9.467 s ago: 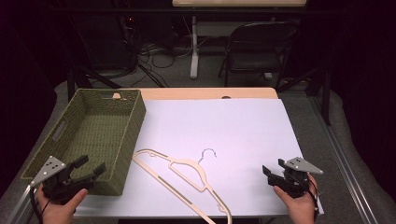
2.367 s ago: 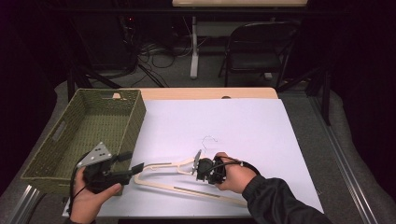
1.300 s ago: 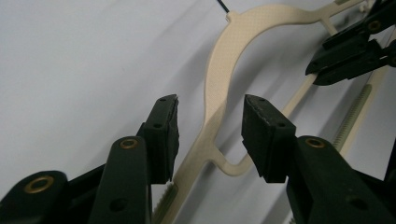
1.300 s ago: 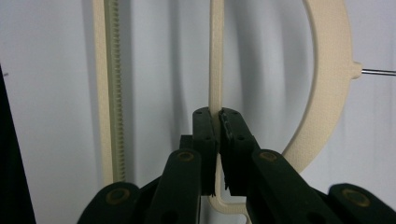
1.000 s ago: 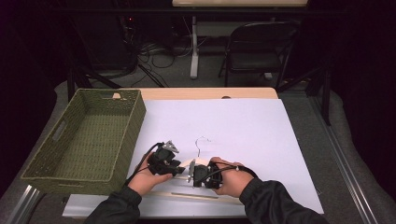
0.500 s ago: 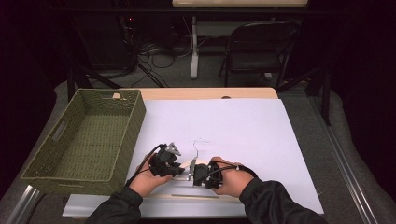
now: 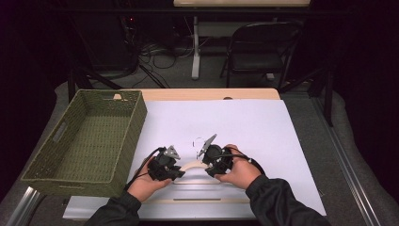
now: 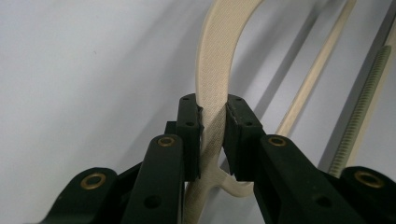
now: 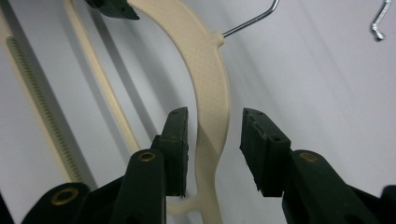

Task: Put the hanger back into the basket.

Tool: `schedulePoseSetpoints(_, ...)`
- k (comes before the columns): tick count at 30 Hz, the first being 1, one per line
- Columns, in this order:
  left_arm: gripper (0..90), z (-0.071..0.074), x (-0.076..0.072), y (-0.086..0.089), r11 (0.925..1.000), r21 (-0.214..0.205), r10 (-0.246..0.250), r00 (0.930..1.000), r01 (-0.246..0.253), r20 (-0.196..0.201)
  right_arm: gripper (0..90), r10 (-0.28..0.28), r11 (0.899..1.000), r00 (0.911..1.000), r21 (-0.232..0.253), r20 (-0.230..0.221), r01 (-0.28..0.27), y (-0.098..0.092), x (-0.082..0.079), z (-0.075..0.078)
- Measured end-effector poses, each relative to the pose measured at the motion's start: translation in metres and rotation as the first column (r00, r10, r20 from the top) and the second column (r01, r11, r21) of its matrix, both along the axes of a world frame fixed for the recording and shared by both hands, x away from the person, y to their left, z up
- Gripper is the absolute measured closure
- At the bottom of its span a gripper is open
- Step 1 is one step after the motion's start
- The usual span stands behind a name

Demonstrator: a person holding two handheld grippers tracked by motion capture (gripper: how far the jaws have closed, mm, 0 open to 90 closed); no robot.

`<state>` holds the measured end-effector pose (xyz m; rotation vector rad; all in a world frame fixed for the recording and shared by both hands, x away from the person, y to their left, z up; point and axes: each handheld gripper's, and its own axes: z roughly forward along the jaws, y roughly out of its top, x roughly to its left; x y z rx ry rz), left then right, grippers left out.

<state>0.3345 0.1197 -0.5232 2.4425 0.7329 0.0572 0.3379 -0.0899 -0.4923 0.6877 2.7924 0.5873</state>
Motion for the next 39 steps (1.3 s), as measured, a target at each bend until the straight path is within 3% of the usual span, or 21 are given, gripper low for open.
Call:
schedulePoseSetpoints(10, 77.7, 0.004, -0.003, 0.002, 0.9999, -0.014, -0.003, 1.0000, 0.003, 0.001, 69.5, -0.012, 1.000, 0.9999, -0.015, 0.004, 0.012, 0.017, 0.004, -0.008)
schedulePoseSetpoints(17, 77.5, 0.007, -0.005, 0.004, 0.9996, -0.022, -0.017, 0.9999, 0.017, 0.000, 71.8, 0.022, 0.999, 0.9990, -0.025, 0.038, -0.021, 0.019, -0.001, -0.005)
schedulePoseSetpoints(21, 66.8, 0.013, -0.005, 0.011, 0.9978, -0.058, -0.033, 0.9987, 0.031, -0.038, 72.3, 0.052, 0.998, 0.9957, -0.024, 0.077, -0.050, 0.018, -0.008, -0.001)
schedulePoseSetpoints(27, 51.7, 0.019, -0.006, 0.020, 0.9956, -0.054, -0.081, 0.9932, 0.077, -0.084, 72.9, 0.086, 0.996, 0.9891, -0.012, 0.120, -0.085, 0.015, -0.017, 0.005)
schedulePoseSetpoints(35, 50.6, 0.011, -0.011, 0.021, 0.9922, -0.012, -0.125, 0.9862, 0.124, -0.109, 73.1, 0.098, 0.995, 0.9837, -0.008, 0.151, -0.098, 0.013, -0.024, 0.009)
schedulePoseSetpoints(39, 51.6, 0.009, -0.012, 0.020, 0.9898, -0.015, -0.142, 0.9834, 0.141, -0.113, 73.2, 0.098, 0.995, 0.9830, -0.007, 0.155, -0.099, 0.013, -0.026, 0.010)
